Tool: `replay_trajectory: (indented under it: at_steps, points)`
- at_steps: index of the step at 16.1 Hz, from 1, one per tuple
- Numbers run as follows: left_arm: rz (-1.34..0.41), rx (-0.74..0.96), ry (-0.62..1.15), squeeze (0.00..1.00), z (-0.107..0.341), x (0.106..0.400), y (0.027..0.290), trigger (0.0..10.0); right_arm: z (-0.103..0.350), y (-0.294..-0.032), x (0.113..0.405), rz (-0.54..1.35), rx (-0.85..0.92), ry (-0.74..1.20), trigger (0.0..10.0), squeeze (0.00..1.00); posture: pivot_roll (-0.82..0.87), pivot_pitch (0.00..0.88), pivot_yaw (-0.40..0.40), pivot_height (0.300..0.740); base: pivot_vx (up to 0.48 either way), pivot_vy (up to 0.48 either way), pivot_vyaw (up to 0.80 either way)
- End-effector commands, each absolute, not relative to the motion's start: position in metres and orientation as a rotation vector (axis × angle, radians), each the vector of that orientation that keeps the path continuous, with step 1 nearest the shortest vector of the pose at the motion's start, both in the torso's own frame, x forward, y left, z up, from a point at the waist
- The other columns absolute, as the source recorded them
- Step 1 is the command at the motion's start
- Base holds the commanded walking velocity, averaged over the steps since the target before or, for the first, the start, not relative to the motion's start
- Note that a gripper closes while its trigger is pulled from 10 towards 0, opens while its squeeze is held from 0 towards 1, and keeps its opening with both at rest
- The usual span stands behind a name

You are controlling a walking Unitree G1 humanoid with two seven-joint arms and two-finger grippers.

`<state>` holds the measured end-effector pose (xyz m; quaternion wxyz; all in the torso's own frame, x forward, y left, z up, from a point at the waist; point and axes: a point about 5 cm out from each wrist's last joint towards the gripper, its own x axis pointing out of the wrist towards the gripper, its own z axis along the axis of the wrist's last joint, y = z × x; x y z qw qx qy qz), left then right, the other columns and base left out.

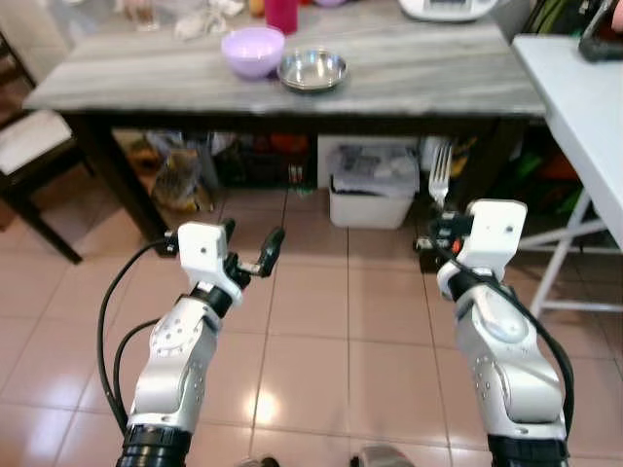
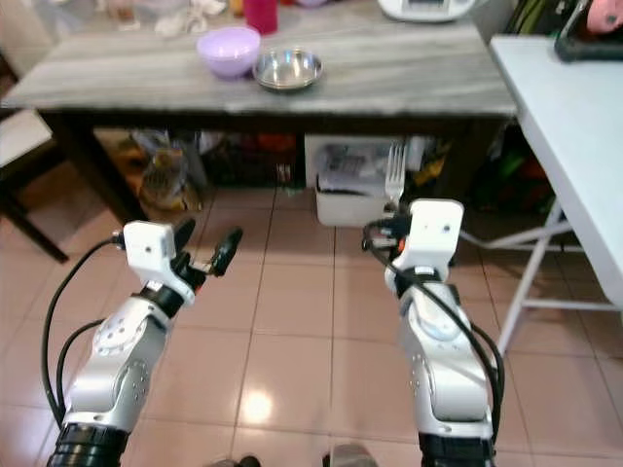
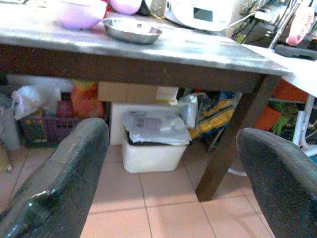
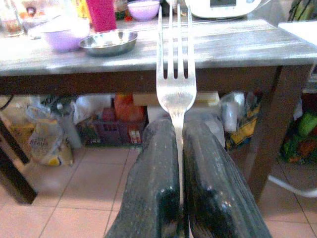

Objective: Setting the table

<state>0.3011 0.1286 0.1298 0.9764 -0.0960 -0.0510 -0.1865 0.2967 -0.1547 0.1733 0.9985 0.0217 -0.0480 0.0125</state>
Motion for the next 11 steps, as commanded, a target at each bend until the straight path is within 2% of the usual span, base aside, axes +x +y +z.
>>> replay_trajectory:
  at_steps: [1, 3, 6, 11]
  points:
    - [-0.396, -0.199, -0.097, 0.00, 0.1292, 0.2997, 0.1225, 10.0, 0.1776, -0.1611, 0.2951, 0.004, 0.036, -0.114, 10.0, 0.00, -0.25, 0.168, 0.034, 0.740, 0.454, 0.000, 0.00]
    - [-0.404, -0.200, -0.096, 0.00, 0.1291, 0.2990, 0.1210, 10.0, 0.1776, -0.1614, 0.2957, 0.003, 0.047, -0.112, 10.0, 0.00, -0.25, 0.168, 0.034, 0.740, 0.454, 0.000, 0.00]
    - [-0.410, -0.200, -0.095, 0.00, 0.1292, 0.2991, 0.1202, 10.0, 0.1774, -0.1615, 0.2964, 0.002, 0.050, -0.110, 10.0, 0.00, -0.25, 0.163, 0.032, 0.740, 0.454, 0.000, -0.43]
    - [-0.415, -0.201, -0.092, 0.00, 0.1286, 0.2993, 0.1186, 10.0, 0.1777, -0.1616, 0.2969, 0.006, 0.043, -0.111, 10.0, 0.00, -0.25, 0.162, 0.029, 0.740, 0.451, 0.000, 0.00]
